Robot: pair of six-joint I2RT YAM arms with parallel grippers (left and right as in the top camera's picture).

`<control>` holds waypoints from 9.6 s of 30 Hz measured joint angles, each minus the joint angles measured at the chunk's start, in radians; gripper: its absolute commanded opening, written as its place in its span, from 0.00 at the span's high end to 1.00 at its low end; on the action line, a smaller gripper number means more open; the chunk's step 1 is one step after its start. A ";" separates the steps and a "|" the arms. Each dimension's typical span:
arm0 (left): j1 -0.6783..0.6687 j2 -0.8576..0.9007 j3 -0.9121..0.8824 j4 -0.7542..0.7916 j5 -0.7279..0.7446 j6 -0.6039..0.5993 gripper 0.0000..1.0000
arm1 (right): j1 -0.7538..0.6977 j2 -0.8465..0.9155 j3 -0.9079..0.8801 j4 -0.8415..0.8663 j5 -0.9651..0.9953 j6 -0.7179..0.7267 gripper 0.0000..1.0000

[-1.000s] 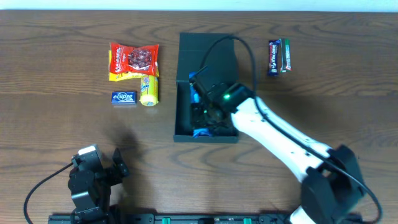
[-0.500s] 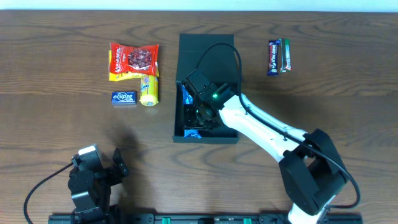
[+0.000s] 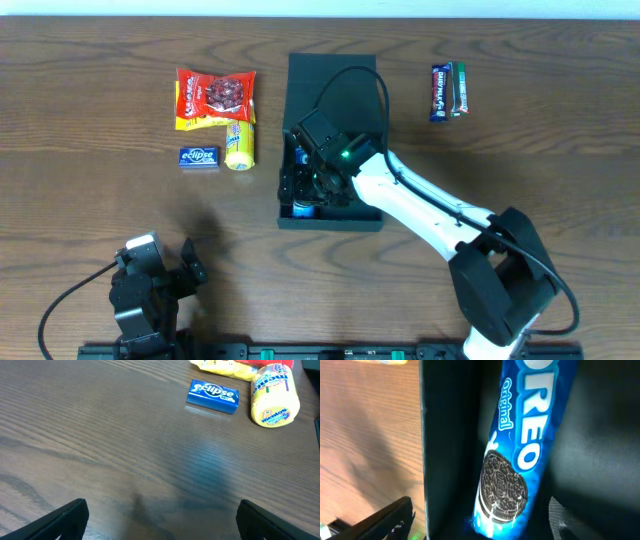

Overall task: Pack container
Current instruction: 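Lower the Oreo pack into the box's left side and release, then reach the left gripper to the red candy bag and grasp it, then lift the red candy bag with the left gripper toward the box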

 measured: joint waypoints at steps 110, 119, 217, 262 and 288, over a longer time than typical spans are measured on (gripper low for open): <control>0.000 0.000 0.000 0.000 0.000 0.000 0.05 | -0.180 0.177 0.268 -0.428 0.263 -0.212 0.99; 0.000 0.000 0.000 0.000 0.000 0.000 0.04 | -0.180 0.177 0.268 -0.496 0.418 -0.223 0.99; -0.231 2.296 1.783 -0.096 0.159 -1.185 0.04 | -0.378 -0.126 0.490 -0.564 0.083 -0.573 0.01; -0.278 2.338 2.217 -0.482 0.068 -0.853 0.83 | -0.614 -0.126 0.490 -0.566 0.068 -0.562 0.01; -0.766 2.261 2.258 -0.762 0.117 -0.917 0.94 | -0.948 -0.126 0.490 -0.714 0.004 -0.602 0.01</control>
